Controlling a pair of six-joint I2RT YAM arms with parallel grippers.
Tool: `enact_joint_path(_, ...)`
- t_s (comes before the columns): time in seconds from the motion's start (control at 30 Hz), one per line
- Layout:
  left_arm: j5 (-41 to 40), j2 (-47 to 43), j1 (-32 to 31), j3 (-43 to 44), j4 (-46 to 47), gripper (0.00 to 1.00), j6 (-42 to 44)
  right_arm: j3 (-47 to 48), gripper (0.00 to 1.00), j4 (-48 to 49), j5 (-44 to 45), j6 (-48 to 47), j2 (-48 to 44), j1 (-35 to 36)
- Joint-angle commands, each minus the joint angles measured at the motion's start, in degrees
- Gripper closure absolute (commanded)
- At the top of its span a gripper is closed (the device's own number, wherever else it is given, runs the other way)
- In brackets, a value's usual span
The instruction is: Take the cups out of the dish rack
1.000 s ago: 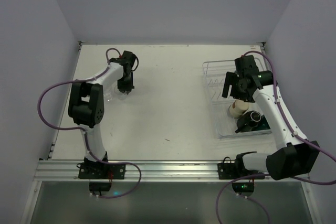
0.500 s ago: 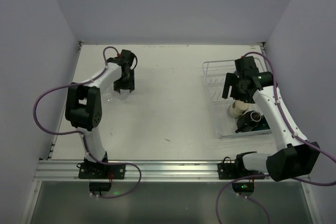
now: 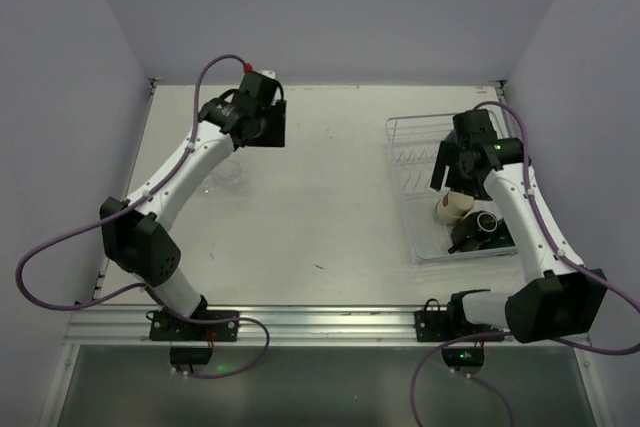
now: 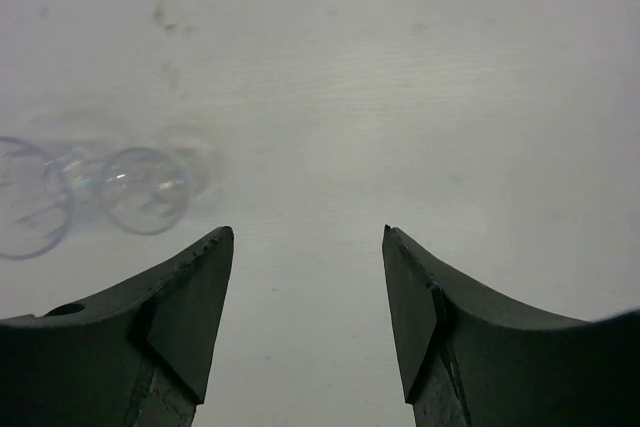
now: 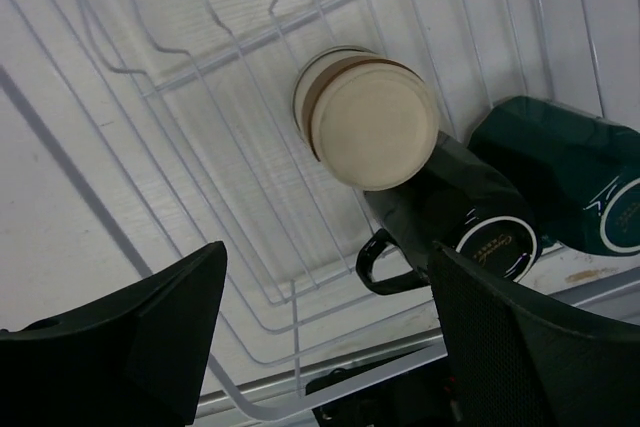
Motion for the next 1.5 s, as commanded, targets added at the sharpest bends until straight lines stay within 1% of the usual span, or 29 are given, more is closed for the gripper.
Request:
enact_joint_path(0.0,10.3,-5.7,-9.1,4.0,3.2,0.34,-1.1,-1.3,0.16,-0.6,2.8,0.9,1.1,-3.6)
enact_joint_path(0.03,12.9,-7.4,-11.5,3.1,4.7,0.34,-2.4,-1.5,0.16,-0.4,1.9,0.8,1.3,-4.9)
enact_joint_path(0.07,15.0,-8.4,-12.8,0.5,8.8,0.34,-2.7,-1.5,0.16,-0.2,1.1,0.6,1.5,-5.7)
enact_joint_path(0.1,18.0,-9.8,-13.7,-0.7,10.5,0.34,-3.5,-1.3,0.16,0.0,0.4,0.4,1.7,-6.3)
enact_joint_path(0.17,19.5,-10.7,-16.1,-3.8,14.0,0.34,-3.8,-0.6,0.16,0.0,0.0,0.2,2.7,-7.5)
enact_joint_path(0.33,21.9,-11.2,-18.1,-6.8,16.1,0.34,-3.4,-0.5,0.17,1.4,-3.9,0.1,4.0,-9.0)
enact_joint_path(0.43,22.5,-12.2,-18.3,-7.8,17.1,0.33,-2.6,-1.4,0.17,2.5,-4.7,0.8,5.1,-9.5)
enact_joint_path(0.5,21.8,-12.8,-18.3,-7.6,17.0,0.33,-1.2,-3.0,0.17,4.2,-6.9,1.0,5.8,-11.8)
enact_joint_path(0.63,21.1,-12.7,-18.3,-6.6,16.5,0.31,0.2,-5.8,0.17,7.4,-7.9,1.6,7.2,-12.4)
enact_joint_path(0.8,21.9,-12.2,-18.3,-7.1,16.6,0.31,0.9,-8.7,0.14,11.0,-10.3,1.2,8.3,-14.4)
enact_joint_path(0.87,21.4,-11.9,-18.3,-7.2,16.7,0.3,1.1,-9.2,0.13,12.3,-11.6,0.9,8.6,-14.9)
enact_joint_path(1.2,22.2,-10.5,-18.3,-7.1,17.1,0.3,1.4,-8.5,0.13,14.0,-11.5,-0.5,11.6,-16.0)
enact_joint_path(1.33,22.1,-10.4,-18.3,-7.2,17.1,0.29,1.5,-8.1,0.14,14.0,-11.6,-0.6,12.9,-16.0)
enact_joint_path(1.43,21.9,-10.2,-18.3,-7.2,17.0,0.28,1.6,-8.1,0.17,14.2,-11.8,-0.6,13.1,-16.0)
enact_joint_path(1.47,21.7,-10.2,-18.3,-7.1,17.0,0.28,1.6,-8.1,0.19,14.3,-11.8,-0.6,13.1,-16.0)
